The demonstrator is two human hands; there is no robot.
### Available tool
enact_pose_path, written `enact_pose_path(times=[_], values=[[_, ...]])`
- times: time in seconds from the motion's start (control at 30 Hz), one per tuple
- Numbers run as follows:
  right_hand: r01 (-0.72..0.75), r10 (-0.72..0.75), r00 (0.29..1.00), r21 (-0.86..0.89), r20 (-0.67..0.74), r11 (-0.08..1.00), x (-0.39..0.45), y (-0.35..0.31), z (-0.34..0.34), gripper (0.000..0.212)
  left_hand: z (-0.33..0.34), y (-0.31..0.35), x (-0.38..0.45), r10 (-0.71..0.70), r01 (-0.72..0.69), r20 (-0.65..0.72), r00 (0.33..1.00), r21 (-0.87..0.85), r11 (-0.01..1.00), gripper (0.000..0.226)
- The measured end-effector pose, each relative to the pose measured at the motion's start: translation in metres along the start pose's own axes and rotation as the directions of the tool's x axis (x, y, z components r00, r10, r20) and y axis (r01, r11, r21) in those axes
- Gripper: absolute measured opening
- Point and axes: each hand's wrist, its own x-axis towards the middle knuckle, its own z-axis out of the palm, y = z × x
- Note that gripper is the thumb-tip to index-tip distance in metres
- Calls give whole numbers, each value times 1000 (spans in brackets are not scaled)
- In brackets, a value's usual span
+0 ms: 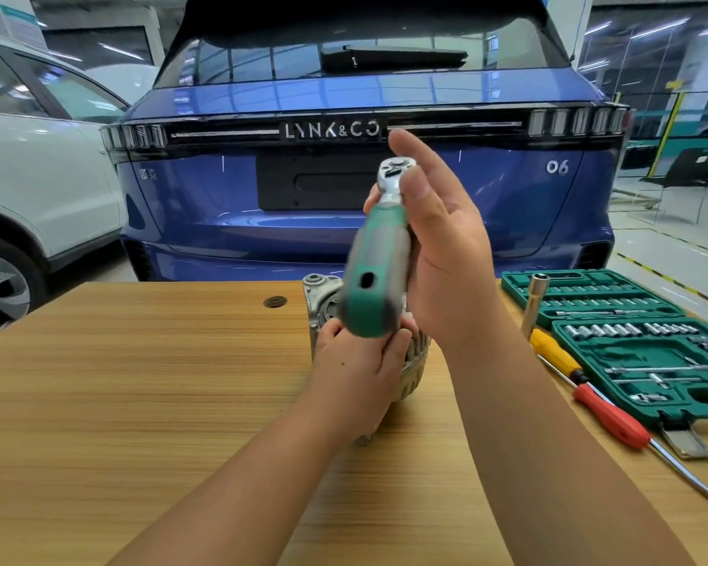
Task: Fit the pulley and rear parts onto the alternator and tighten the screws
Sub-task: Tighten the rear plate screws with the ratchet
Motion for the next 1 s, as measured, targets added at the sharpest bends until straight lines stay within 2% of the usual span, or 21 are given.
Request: enact_pose_path(times=[0.07, 0.17, 0.23, 0.3, 0.4, 0.5, 0.6, 0.7, 0.77, 0.83, 0.93, 1.0], values=[[1, -9, 994, -68, -111, 998, 0, -2, 4, 43, -1, 0, 0, 15, -15, 5, 1000, -6, 1000, 35], [-17, -32, 961, -175, -274, 984, 3, -3, 3, 16, -1, 3, -1, 26, -26, 22, 999, 19, 999, 32], [-70, 27, 957, -139, -288, 988, 5, -5, -1, 17, -2, 3, 0, 22, -22, 34, 999, 11, 1000, 28], [-65, 42, 974, -95, -224, 993, 6, -4, -2, 5, -3, 1, 1, 10, -9, 46, 999, -17, 1000, 27], [78, -91, 990, -122, -105, 989, 4, 2, 3, 35, -4, -2, 0, 13, -12, 27, 1000, -44, 999, 34], [171, -177, 984, -129, -33, 977, 3, 8, 4, 44, -2, -1, 0, 17, -17, 13, 1000, -30, 999, 36], [164, -168, 985, -85, -35, 983, 3, 12, 0, 47, -2, 0, 1, 16, -16, 19, 1000, -10, 1000, 32], [98, -100, 995, 81, 20, 992, 3, 11, -4, 43, -1, -2, 0, 24, -24, 0, 1000, -18, 1000, 33], [62, -66, 997, 95, 39, 993, 3, 9, -4, 40, 0, -1, 0, 13, -13, -5, 1000, -10, 1000, 33], [47, -47, 999, 5, -2, 999, 2, 7, -1, 42, 1, 0, 0, 10, -10, -7, 1000, 3, 1000, 32], [9, -16, 990, -50, -141, 999, 1, 3, 7, 50, 1, 0, 0, 22, -22, -2, 1000, 0, 1000, 30], [4, -32, 966, -111, -256, 994, 2, 2, 6, 35, 1, 1, -1, 37, -37, 4, 999, 8, 999, 31]])
